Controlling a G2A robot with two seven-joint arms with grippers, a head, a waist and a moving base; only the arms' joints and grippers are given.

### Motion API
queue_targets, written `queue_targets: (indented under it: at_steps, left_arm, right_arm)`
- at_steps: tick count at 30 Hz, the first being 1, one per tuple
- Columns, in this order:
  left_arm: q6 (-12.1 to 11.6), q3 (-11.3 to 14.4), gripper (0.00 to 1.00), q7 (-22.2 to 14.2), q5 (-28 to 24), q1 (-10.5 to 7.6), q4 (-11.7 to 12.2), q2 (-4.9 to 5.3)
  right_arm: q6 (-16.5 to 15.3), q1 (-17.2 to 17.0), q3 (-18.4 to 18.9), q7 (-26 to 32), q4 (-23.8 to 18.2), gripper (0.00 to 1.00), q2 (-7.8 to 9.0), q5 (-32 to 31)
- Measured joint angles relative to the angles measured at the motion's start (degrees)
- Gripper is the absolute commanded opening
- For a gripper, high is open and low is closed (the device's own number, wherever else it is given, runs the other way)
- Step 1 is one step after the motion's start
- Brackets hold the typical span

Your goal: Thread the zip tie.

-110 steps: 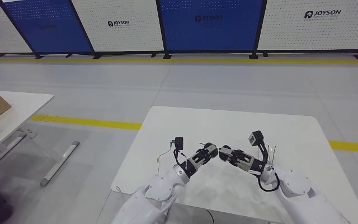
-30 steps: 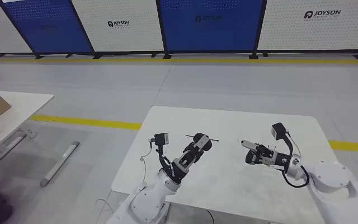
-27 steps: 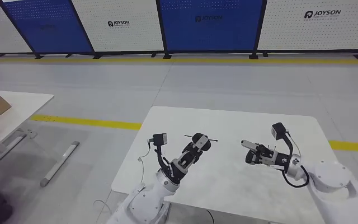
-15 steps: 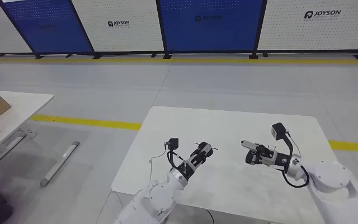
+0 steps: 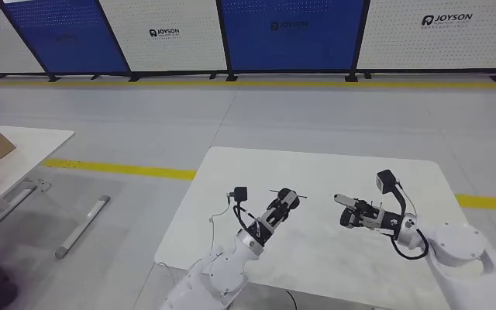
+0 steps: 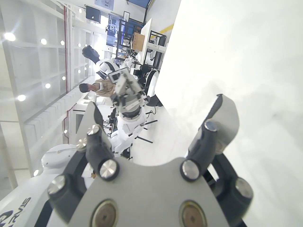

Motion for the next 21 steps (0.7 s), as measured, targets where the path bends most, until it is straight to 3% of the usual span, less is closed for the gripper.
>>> queue_targets:
  at_steps: [4, 6, 9, 14, 18, 21]
  left_arm:
    - [-3.21, -0.82, 0.00, -0.66, 1.96, 3.52, -7.48, 0.51]
    - [-4.06, -0.82, 0.00, -1.22, 2.90, 4.84, -9.51, 0.68]
    - [-3.58, -0.52, 0.00, -1.67, 3.57, 5.44, -9.80, 0.74]
    - [0.44, 0.32, 0.00, -2.62, 3.06, 3.71, -6.10, 0.47]
    - [3.90, 2.25, 0.00, -4.60, 1.55, 0.76, 0.30, -0.04]
    - [4.20, 4.39, 0.00, -6.08, 0.18, -1.37, 5.51, -0.53]
  right_arm:
    - [0.00, 0.00, 0.00, 0.00, 0.00, 1.00, 0.00, 0.00]
    - [0.00, 0.00, 0.00, 0.00, 0.00, 1.00, 0.00, 0.00]
    - [0.00, 0.00, 0.00, 0.00, 0.00, 1.00, 0.00, 0.00]
    - [0.00, 0.00, 0.00, 0.00, 0.00, 1.00, 0.00, 0.00]
    - [0.00, 0.00, 0.00, 0.00, 0.00, 1.00, 0.00, 0.00]
    - [0.00, 0.00, 0.00, 0.00, 0.00, 1.00, 0.00, 0.00]
